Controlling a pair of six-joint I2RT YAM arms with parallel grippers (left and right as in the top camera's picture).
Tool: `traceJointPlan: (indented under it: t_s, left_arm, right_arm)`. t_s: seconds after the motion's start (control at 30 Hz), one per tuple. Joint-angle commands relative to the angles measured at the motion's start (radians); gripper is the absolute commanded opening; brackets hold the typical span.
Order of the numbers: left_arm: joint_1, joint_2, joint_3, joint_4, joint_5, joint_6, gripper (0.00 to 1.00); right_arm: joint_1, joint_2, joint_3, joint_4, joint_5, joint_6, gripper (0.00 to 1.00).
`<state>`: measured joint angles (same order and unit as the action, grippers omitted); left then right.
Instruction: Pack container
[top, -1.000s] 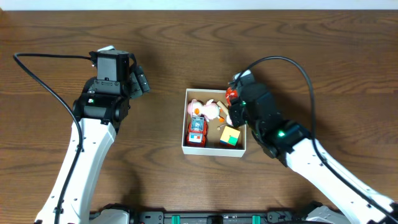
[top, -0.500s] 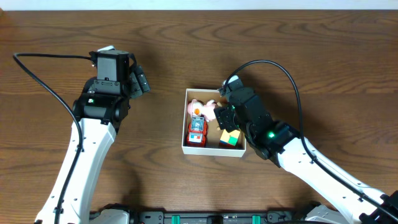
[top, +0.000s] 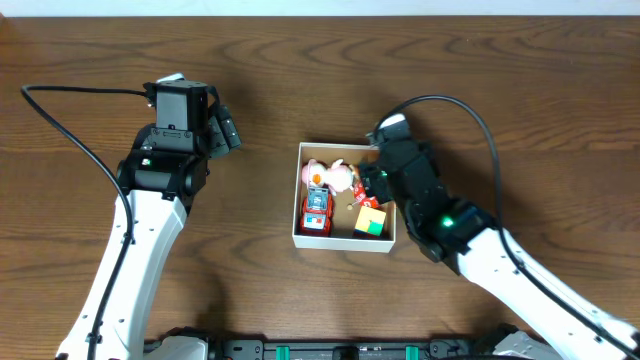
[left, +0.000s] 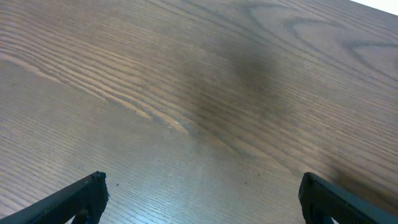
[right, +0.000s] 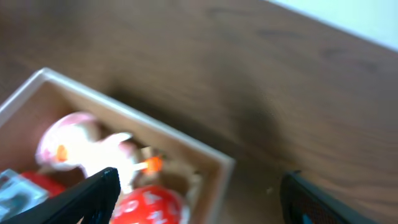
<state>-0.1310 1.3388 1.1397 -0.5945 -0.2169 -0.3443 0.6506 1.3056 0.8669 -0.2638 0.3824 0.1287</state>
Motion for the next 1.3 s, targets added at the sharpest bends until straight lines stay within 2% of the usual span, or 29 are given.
traceJointPlan:
  t_s: [0.0, 0.1, 0.3, 0.63, 1.27]
  left_arm:
    - [0.003, -0.013, 0.027, 0.000, -0.012, -0.013, 0.98]
    - [0.004, -0.013, 0.027, 0.000, -0.012, -0.013, 0.98]
    - [0.004, -0.013, 0.027, 0.000, -0.012, -0.013, 0.98]
    - [0.004, -0.013, 0.027, 0.000, -0.012, -0.013, 0.98]
    - [0.004, -0.013, 0.027, 0.000, -0.012, -0.013, 0.98]
  right_arm:
    - [-0.038, -0.063, 0.011, -0.023, 0.149, 0.005, 0.85]
    - [-0.079, -0.106, 0.011, -0.054, 0.153, 0.016, 0.86]
    - [-0.155, -0.187, 0.011, -0.085, 0.141, 0.083, 0.99]
    - [-0.173, -0.212, 0.011, -0.085, 0.146, 0.018, 0.99]
    - [-0.173, -0.211, 0.011, -0.100, 0.144, 0.019, 0.99]
